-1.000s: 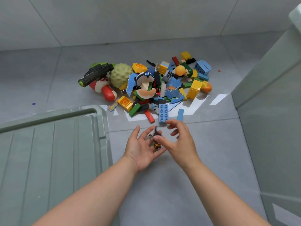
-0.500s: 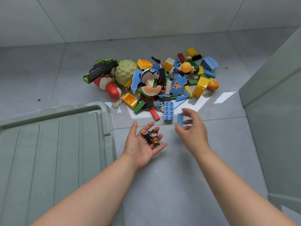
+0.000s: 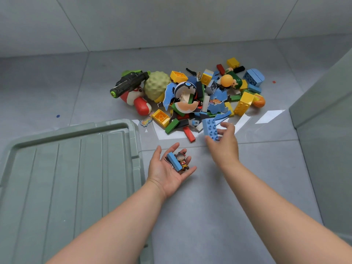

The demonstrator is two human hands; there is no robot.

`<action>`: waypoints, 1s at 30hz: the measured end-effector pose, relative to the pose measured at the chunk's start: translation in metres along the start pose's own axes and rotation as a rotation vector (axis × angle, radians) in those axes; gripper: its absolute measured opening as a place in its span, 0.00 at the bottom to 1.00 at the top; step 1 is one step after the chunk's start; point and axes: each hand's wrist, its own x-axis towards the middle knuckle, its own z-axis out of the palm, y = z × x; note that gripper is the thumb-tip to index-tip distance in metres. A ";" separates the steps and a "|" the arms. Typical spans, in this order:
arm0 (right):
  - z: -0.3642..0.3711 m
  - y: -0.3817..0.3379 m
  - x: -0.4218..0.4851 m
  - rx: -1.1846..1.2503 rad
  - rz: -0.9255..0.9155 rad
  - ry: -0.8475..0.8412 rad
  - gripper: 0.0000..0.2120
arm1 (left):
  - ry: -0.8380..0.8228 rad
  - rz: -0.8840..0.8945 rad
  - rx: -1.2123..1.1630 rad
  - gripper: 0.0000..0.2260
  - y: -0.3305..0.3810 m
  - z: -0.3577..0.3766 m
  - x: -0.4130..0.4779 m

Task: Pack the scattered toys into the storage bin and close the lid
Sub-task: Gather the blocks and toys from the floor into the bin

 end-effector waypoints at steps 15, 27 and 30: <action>0.038 -0.010 0.016 -0.597 -0.225 -0.194 0.17 | -0.006 0.069 -0.094 0.23 0.022 -0.015 -0.014; 0.025 -0.030 0.006 -0.308 -0.267 -0.155 0.19 | -0.078 0.146 -0.083 0.19 0.029 -0.009 -0.022; 0.030 -0.020 0.030 -0.758 -0.295 -0.305 0.27 | -0.041 0.145 -0.070 0.16 0.027 -0.009 -0.023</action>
